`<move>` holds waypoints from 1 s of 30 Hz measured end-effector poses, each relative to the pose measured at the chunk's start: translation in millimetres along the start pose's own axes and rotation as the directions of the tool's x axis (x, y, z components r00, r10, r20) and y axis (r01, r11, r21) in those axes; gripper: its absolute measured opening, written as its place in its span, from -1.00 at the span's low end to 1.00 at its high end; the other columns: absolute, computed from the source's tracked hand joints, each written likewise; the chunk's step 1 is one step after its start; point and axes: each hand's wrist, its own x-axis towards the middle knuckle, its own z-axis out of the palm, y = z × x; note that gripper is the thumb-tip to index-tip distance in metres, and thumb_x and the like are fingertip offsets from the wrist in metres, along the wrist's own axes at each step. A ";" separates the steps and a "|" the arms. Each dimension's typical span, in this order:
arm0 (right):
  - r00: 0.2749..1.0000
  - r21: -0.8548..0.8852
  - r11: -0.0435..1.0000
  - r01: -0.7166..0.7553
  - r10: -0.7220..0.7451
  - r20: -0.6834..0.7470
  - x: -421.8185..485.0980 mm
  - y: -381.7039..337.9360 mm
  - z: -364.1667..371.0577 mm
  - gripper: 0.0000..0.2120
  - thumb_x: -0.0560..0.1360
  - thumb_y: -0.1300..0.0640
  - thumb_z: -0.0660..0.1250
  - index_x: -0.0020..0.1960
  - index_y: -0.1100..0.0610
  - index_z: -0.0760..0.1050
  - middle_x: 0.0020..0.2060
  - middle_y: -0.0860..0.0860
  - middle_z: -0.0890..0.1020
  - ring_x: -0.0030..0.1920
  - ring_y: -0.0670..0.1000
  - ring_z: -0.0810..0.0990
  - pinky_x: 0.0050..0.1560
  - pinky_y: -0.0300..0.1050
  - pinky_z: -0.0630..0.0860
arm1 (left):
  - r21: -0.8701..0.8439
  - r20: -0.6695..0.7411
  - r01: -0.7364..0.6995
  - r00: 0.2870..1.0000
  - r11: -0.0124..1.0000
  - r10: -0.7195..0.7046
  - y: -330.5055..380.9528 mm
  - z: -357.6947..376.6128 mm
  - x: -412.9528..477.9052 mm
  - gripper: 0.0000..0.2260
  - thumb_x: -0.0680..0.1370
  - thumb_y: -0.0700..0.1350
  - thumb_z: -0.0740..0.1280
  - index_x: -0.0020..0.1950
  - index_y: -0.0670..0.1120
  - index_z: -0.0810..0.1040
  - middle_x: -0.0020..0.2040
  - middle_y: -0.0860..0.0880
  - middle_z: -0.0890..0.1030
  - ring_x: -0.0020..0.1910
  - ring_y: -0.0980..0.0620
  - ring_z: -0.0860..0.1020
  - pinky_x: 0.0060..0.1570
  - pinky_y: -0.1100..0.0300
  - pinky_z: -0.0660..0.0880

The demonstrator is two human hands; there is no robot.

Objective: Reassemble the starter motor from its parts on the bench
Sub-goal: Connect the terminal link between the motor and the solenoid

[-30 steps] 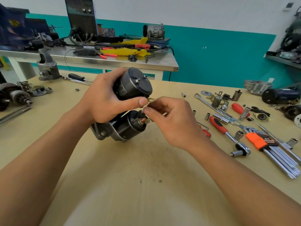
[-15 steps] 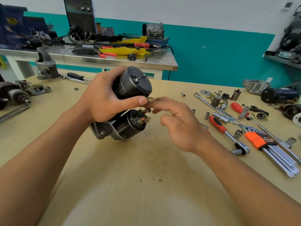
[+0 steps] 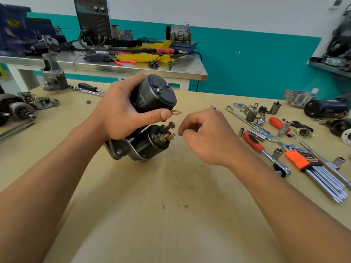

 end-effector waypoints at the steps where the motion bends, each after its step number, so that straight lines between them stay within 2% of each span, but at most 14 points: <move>1: 1.000 0.017 1.000 0.004 -0.005 0.007 -1.0 -0.8 -1.5 -0.69 0.49 0.32 0.28 0.06 0.00 0.67 -0.17 -0.24 0.60 -0.11 -0.25 0.55 -0.24 -0.52 0.41 | 0.002 -0.001 0.001 1.000 1.000 -0.001 0.1 -0.2 0.0 -0.33 0.33 0.46 0.38 0.21 0.01 0.52 0.00 0.05 0.64 -0.04 0.02 0.60 -0.01 0.19 0.53; 3: 0.997 0.069 0.997 0.038 -0.042 0.057 -3.5 -2.9 -2.9 -0.53 0.46 0.38 0.25 0.26 -0.01 0.58 0.02 -0.19 0.59 0.02 -0.22 0.53 -0.09 -0.41 0.46 | 0.012 0.004 0.007 1.000 1.000 -0.007 -0.7 -0.3 0.3 -0.34 0.33 0.45 0.39 0.22 0.00 0.52 0.00 0.02 0.65 -0.03 -0.01 0.61 0.00 0.14 0.54; 4: 0.995 0.059 0.997 0.053 -0.058 0.083 -4.2 -2.8 -2.4 -0.50 0.45 0.39 0.24 0.28 -0.01 0.56 0.10 -0.16 0.58 0.07 -0.19 0.52 -0.01 -0.29 0.50 | 0.015 0.007 0.008 1.000 1.000 -0.008 -1.3 -0.1 0.5 -0.35 0.34 0.42 0.40 0.22 0.00 0.52 0.01 0.01 0.65 -0.03 -0.02 0.61 0.00 0.11 0.54; 7: 0.996 -0.113 0.993 0.029 -0.019 0.092 -3.7 -0.3 -1.2 -0.61 0.46 0.36 0.22 0.11 0.00 0.62 0.11 -0.09 0.59 0.12 -0.07 0.54 0.10 -0.02 0.54 | 0.003 0.001 0.004 1.000 1.000 -0.004 -0.5 0.2 0.2 -0.36 0.34 0.43 0.39 0.22 0.02 0.51 0.01 0.06 0.64 -0.03 0.04 0.60 0.01 0.19 0.54; 8: 0.997 -0.103 0.994 0.030 -0.022 0.075 -3.7 0.4 -1.1 -0.63 0.46 0.35 0.23 0.08 -0.01 0.62 0.11 -0.10 0.58 0.12 -0.07 0.54 0.11 -0.02 0.54 | 0.000 0.001 0.001 1.000 1.000 -0.001 0.4 -0.1 0.1 -0.34 0.33 0.47 0.37 0.22 0.02 0.51 0.01 0.07 0.64 -0.03 0.06 0.60 0.00 0.24 0.52; 11: 0.996 0.055 0.997 0.059 -0.062 0.062 -4.6 -2.8 -1.1 -0.55 0.45 0.38 0.25 0.19 -0.05 0.58 0.14 -0.15 0.56 0.11 -0.16 0.52 0.07 -0.13 0.53 | 0.000 0.008 -0.008 1.000 1.000 0.008 1.6 -0.1 0.1 -0.32 0.33 0.49 0.35 0.22 0.01 0.51 0.01 0.07 0.64 -0.04 0.06 0.60 -0.02 0.24 0.52; 15: 0.996 -0.127 0.992 0.021 -0.010 0.087 -1.6 1.9 0.7 -0.67 0.48 0.33 0.26 0.05 -0.02 0.63 0.14 -0.09 0.59 0.13 -0.05 0.55 0.02 -0.11 0.53 | 0.009 0.001 -0.002 1.000 1.000 0.002 1.3 -0.3 0.0 -0.33 0.34 0.48 0.36 0.21 0.02 0.51 0.00 0.06 0.64 -0.05 0.04 0.60 -0.01 0.16 0.53; 17: 0.996 -0.019 1.000 0.025 -0.024 0.085 -1.4 -0.8 0.9 -0.59 0.47 0.35 0.27 0.19 -0.03 0.59 0.17 -0.11 0.56 0.12 -0.11 0.54 -0.03 -0.24 0.49 | 0.011 0.005 -0.005 1.000 1.000 0.005 1.5 0.0 0.2 -0.33 0.34 0.49 0.35 0.21 0.02 0.51 0.00 0.04 0.64 -0.04 0.00 0.60 -0.01 0.12 0.53; 18: 0.996 0.017 0.999 0.033 -0.035 0.083 -1.1 -1.5 0.9 -0.56 0.45 0.37 0.27 0.20 -0.03 0.59 0.17 -0.12 0.57 0.11 -0.12 0.54 -0.01 -0.22 0.50 | 0.010 0.003 -0.007 1.000 1.000 0.007 1.5 0.4 0.4 -0.33 0.33 0.49 0.36 0.20 0.02 0.52 0.00 0.03 0.64 -0.04 -0.01 0.60 -0.02 0.11 0.53; 21: 0.997 -0.067 0.998 0.011 -0.006 0.072 -0.9 0.1 1.2 -0.64 0.44 0.36 0.24 0.03 -0.01 0.64 0.11 -0.07 0.60 0.12 -0.04 0.55 0.11 0.00 0.54 | -0.001 -0.012 -0.003 1.000 1.000 0.003 1.5 1.0 -0.2 -0.33 0.33 0.48 0.37 0.19 0.01 0.52 0.00 -0.01 0.65 -0.05 -0.03 0.59 -0.02 0.13 0.51; 24: 0.997 0.042 0.999 0.015 -0.018 0.080 -1.6 -1.2 1.7 -0.56 0.44 0.36 0.27 0.19 -0.04 0.58 0.12 -0.17 0.55 0.09 -0.15 0.54 0.04 -0.15 0.53 | 0.004 -0.013 -0.001 1.000 1.000 0.001 2.0 1.0 -0.3 -0.32 0.33 0.49 0.36 0.20 0.01 0.52 0.00 -0.04 0.65 -0.04 -0.04 0.60 -0.02 0.12 0.52; 25: 0.995 0.042 0.999 0.019 -0.023 0.093 -1.6 -2.0 2.1 -0.57 0.43 0.36 0.27 0.18 -0.04 0.59 0.08 -0.18 0.55 0.07 -0.16 0.54 0.02 -0.17 0.53 | 0.005 -0.009 -0.002 1.000 1.000 0.002 1.9 1.0 -0.1 -0.32 0.33 0.49 0.37 0.20 0.00 0.52 0.00 -0.05 0.65 -0.04 -0.05 0.60 -0.01 0.10 0.52; 28: 0.994 -0.049 0.999 0.006 -0.001 0.106 -1.0 -0.1 3.3 -0.65 0.44 0.32 0.28 0.09 -0.03 0.62 0.07 -0.14 0.58 0.08 -0.11 0.54 0.07 -0.06 0.55 | 0.004 -0.003 -0.005 1.000 1.000 0.005 2.3 1.2 -0.2 -0.32 0.33 0.49 0.36 0.20 0.00 0.51 0.00 -0.04 0.65 -0.04 -0.05 0.60 -0.01 0.12 0.52; 30: 0.993 0.047 0.999 0.018 -0.024 0.118 -1.4 -1.1 3.7 -0.55 0.43 0.32 0.30 0.23 -0.06 0.56 0.13 -0.17 0.55 0.11 -0.16 0.53 0.00 -0.19 0.53 | 0.004 -0.005 -0.005 1.000 1.000 0.005 2.9 0.7 -0.3 -0.33 0.33 0.49 0.36 0.20 0.02 0.51 0.01 -0.02 0.65 -0.04 -0.03 0.60 -0.01 0.12 0.52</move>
